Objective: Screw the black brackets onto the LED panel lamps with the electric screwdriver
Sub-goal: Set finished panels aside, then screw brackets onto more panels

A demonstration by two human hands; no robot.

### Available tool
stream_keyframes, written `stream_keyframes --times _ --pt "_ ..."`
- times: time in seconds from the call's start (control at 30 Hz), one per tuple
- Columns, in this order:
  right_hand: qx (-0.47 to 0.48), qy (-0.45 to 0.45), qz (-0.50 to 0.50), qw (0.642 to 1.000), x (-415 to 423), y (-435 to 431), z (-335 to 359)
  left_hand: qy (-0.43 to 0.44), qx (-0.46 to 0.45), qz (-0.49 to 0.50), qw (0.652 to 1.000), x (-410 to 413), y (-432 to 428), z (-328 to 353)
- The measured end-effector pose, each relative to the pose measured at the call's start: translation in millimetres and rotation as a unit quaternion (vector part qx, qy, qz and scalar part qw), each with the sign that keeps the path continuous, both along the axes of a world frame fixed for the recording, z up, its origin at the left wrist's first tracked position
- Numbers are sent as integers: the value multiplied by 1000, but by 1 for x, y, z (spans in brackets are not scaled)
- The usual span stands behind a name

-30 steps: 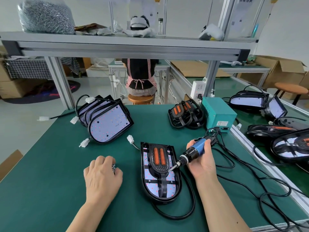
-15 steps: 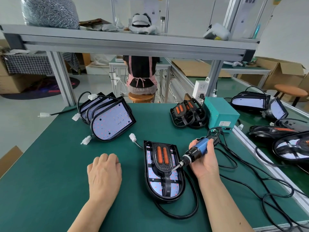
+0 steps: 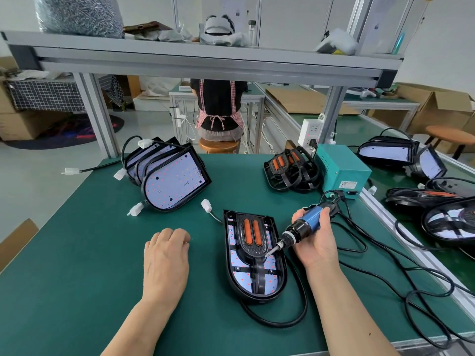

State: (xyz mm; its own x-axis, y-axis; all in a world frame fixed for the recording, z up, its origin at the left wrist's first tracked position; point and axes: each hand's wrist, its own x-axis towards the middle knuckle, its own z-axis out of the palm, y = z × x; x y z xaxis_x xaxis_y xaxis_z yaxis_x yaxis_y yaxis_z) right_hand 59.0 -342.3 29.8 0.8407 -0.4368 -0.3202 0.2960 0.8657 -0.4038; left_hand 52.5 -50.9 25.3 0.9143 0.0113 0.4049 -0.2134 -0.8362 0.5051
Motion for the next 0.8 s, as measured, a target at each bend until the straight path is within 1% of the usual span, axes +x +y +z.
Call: stream_keyframes --times 0.13,0.57,0.7,0.8 --pt "-28 -6 9 1000 -2 2 -1 -1 -24 -15 1000 -1 1 -1" --pt "-6 -13 14 1000 -2 0 -2 -6 -11 18 1000 -6 -1 5" --pt "-11 -11 23 1000 -3 1 -1 -11 -10 14 1000 -7 -1 5" --pt "-20 -8 28 999 -3 0 -1 -22 -17 -7 1000 -5 0 2"
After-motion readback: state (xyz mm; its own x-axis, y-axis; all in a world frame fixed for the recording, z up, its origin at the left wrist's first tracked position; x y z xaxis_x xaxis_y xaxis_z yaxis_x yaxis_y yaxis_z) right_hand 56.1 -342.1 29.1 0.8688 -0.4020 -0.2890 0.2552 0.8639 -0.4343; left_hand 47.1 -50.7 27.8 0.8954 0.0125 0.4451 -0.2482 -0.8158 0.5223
